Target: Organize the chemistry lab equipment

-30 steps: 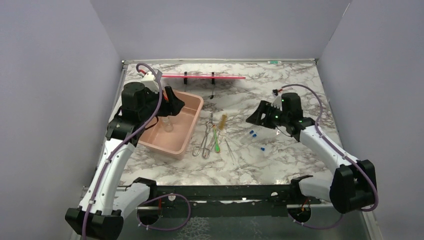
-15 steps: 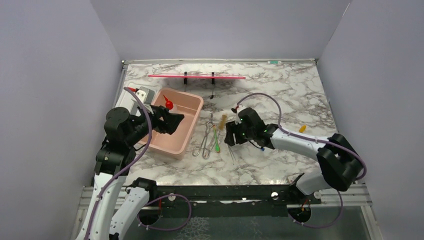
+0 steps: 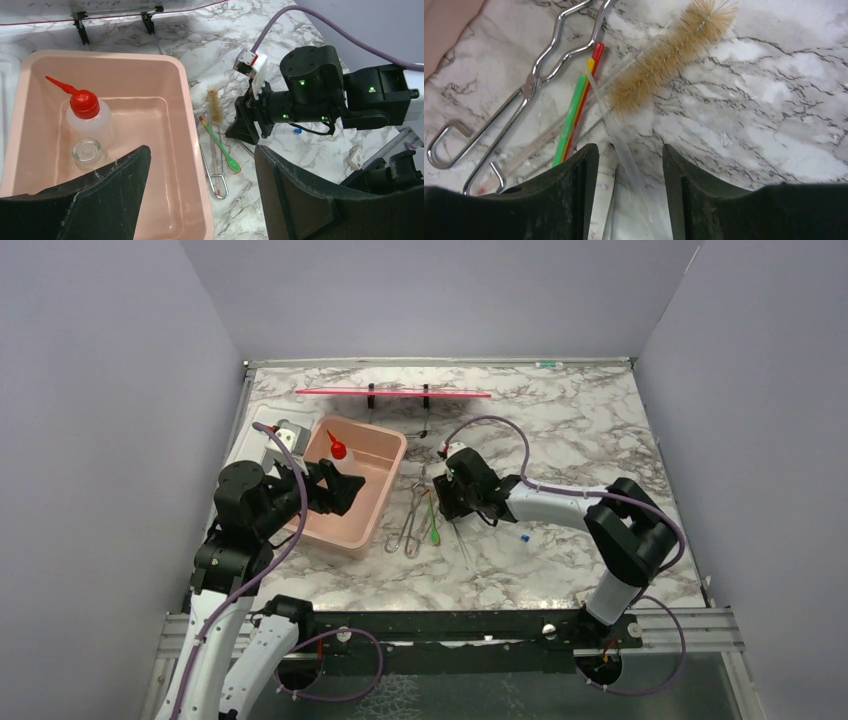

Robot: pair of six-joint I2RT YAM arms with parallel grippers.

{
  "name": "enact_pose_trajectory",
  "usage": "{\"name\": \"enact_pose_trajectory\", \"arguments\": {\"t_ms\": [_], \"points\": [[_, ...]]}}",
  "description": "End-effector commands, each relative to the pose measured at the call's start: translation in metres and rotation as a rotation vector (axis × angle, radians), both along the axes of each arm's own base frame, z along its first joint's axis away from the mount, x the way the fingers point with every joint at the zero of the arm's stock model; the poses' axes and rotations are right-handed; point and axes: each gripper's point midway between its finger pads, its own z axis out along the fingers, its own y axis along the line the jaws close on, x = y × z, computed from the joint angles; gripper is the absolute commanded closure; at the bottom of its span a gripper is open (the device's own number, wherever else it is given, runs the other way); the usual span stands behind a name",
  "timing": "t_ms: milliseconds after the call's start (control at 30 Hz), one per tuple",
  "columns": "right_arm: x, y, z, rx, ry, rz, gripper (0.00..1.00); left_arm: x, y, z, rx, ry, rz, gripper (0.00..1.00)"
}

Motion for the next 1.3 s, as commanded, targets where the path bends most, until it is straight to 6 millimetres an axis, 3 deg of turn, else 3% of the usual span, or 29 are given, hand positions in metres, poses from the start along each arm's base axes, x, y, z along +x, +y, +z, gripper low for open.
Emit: {"name": "enact_pose_trajectory", "arguments": {"t_ms": [0,267,467,733,933,1100,1267], "points": [[0.011,0.015,-0.001,-0.033,-0.042,0.045,0.52,0.003,0.003,0.003,0.017,-0.020,0.021,0.21],[0.011,0.016,0.005,-0.066,-0.084,0.076,0.81,0.008,0.004,-0.002,0.025,-0.002,0.033,0.21],[0.009,0.017,0.050,0.040,-0.177,0.080,0.94,0.010,-0.005,-0.002,-0.009,0.017,-0.006,0.21],[-0.002,0.027,0.137,0.313,-0.263,0.046,0.95,0.012,-0.030,0.001,-0.141,0.062,-0.108,0.21],[-0.026,0.046,0.217,0.700,-0.243,0.031,0.95,0.012,-0.055,-0.013,-0.312,0.150,-0.210,0.21],[-0.040,0.058,0.248,0.950,-0.141,0.002,0.95,0.005,-0.072,-0.023,-0.434,0.231,-0.285,0.21],[-0.041,0.069,0.247,1.043,-0.055,-0.017,0.95,-0.002,-0.090,-0.025,-0.554,0.267,-0.330,0.22]]}}
